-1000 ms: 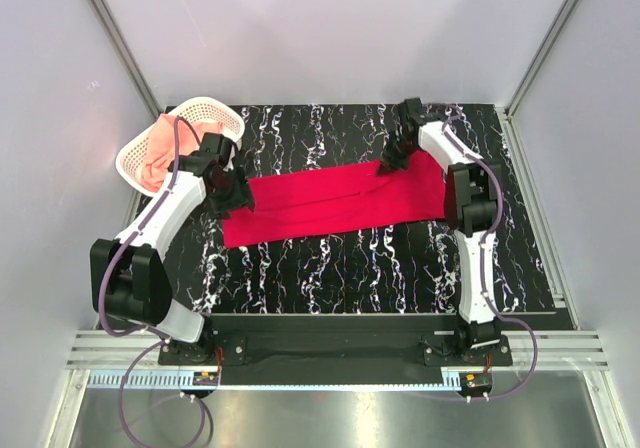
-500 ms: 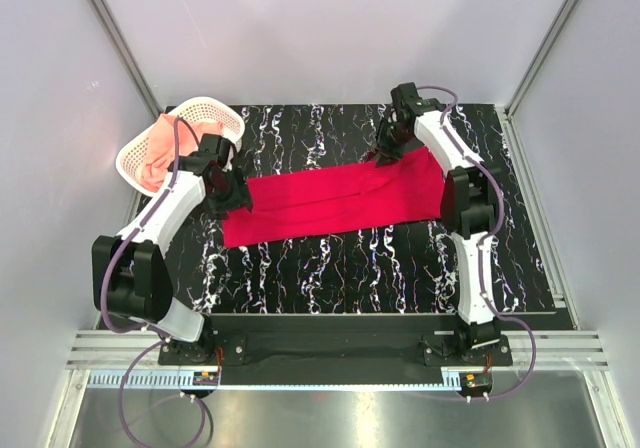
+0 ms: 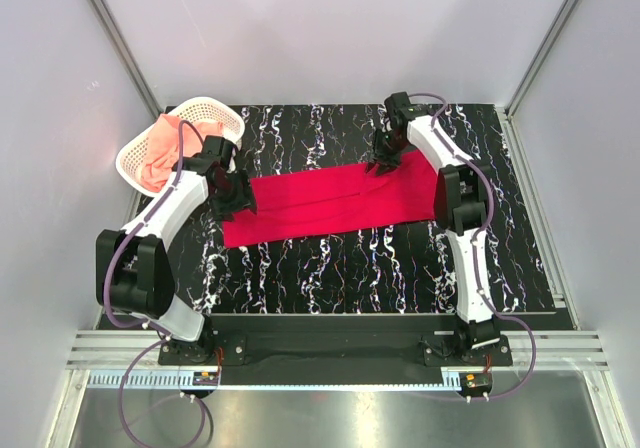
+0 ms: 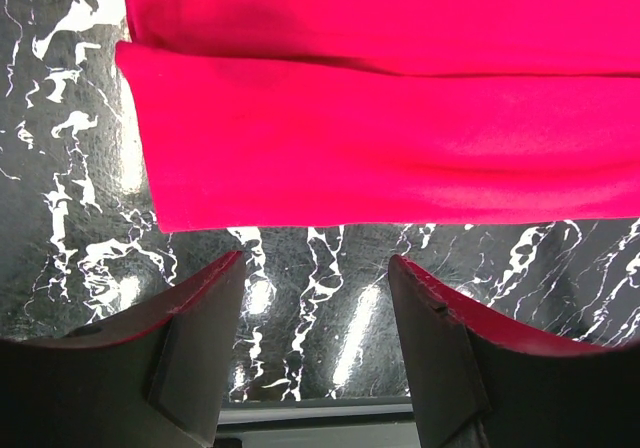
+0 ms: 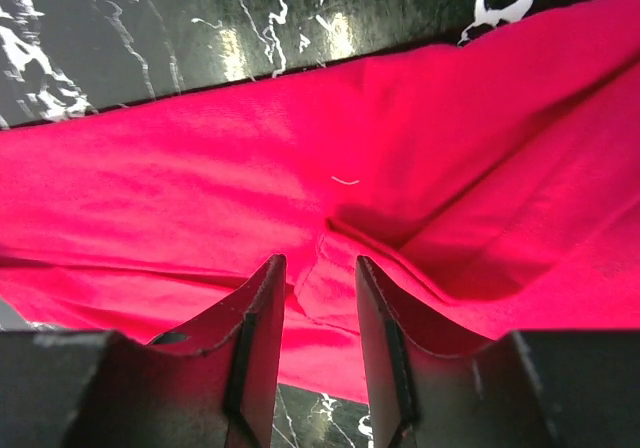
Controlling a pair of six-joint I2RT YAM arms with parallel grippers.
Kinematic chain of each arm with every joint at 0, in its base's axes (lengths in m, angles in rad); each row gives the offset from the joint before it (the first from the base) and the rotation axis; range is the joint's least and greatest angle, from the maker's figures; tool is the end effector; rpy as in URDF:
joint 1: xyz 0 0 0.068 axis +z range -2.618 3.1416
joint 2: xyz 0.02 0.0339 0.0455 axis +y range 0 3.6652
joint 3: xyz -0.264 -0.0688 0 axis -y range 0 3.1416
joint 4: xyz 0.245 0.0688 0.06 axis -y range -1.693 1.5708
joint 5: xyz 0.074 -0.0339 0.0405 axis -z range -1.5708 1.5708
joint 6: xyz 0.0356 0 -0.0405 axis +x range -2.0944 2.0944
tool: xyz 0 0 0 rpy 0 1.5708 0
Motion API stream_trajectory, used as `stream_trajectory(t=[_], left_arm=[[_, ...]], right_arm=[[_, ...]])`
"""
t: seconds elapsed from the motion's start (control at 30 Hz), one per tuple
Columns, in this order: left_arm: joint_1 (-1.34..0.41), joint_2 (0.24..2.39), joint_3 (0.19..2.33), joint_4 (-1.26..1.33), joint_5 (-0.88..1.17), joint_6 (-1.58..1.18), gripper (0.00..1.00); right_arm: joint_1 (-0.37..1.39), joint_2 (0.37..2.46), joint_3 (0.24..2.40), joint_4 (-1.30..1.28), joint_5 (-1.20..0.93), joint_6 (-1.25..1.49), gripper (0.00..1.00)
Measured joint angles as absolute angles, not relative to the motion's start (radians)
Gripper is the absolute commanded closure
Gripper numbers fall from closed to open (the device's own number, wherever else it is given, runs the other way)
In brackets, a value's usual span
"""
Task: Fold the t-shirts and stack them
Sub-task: Fold the tshirt
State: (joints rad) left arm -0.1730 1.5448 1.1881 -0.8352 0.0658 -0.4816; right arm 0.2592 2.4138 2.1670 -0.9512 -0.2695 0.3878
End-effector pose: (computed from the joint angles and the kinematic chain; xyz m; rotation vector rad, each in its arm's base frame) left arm 0.2992 -0.0547 0.2463 -0.4117 2.7618 -0.2591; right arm 0.4894 0.1396 0.1866 0.1095 2.8247 0.5326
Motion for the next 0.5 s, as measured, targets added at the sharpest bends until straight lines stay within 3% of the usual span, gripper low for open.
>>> stream_trajectory(t=[0.3, 0.5], left_arm=[[-0.173, 1.547, 1.184, -0.835, 0.068, -0.475, 0.36], [-0.171, 1.547, 1.184, -0.835, 0.068, -0.471, 0.35]], right_arm=[[0.302, 2.462, 2.202, -0.981, -0.207, 0.397, 0.6], [0.336, 2.496, 2.233, -0.996, -0.115, 0.398, 0.73]])
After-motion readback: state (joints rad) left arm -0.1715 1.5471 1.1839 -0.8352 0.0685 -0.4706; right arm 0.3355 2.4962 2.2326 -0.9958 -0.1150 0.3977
